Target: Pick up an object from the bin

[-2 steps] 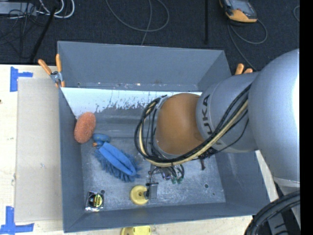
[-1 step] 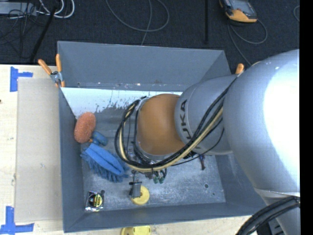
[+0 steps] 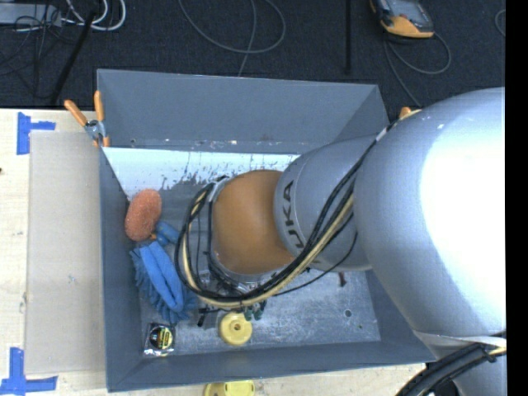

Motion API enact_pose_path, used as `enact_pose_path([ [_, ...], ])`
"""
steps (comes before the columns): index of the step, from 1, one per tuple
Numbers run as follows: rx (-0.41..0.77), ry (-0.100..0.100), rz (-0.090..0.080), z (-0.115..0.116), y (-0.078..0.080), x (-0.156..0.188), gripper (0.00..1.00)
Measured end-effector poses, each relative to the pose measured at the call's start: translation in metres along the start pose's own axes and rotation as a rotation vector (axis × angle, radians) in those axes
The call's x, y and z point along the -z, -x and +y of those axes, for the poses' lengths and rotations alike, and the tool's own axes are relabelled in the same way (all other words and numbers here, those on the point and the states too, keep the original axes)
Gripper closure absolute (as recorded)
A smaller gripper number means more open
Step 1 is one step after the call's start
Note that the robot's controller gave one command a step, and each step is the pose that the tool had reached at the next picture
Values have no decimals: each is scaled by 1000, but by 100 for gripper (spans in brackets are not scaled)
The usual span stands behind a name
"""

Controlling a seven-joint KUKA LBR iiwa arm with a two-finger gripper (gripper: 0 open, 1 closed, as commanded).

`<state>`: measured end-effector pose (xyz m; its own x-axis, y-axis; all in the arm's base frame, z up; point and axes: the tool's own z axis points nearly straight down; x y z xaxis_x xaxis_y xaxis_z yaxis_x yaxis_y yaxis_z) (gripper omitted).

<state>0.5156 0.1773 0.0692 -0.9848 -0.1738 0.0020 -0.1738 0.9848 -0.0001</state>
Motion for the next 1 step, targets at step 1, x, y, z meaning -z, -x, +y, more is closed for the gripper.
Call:
enact_pose_path([
  [1,0,0,0,0,0,0,100],
])
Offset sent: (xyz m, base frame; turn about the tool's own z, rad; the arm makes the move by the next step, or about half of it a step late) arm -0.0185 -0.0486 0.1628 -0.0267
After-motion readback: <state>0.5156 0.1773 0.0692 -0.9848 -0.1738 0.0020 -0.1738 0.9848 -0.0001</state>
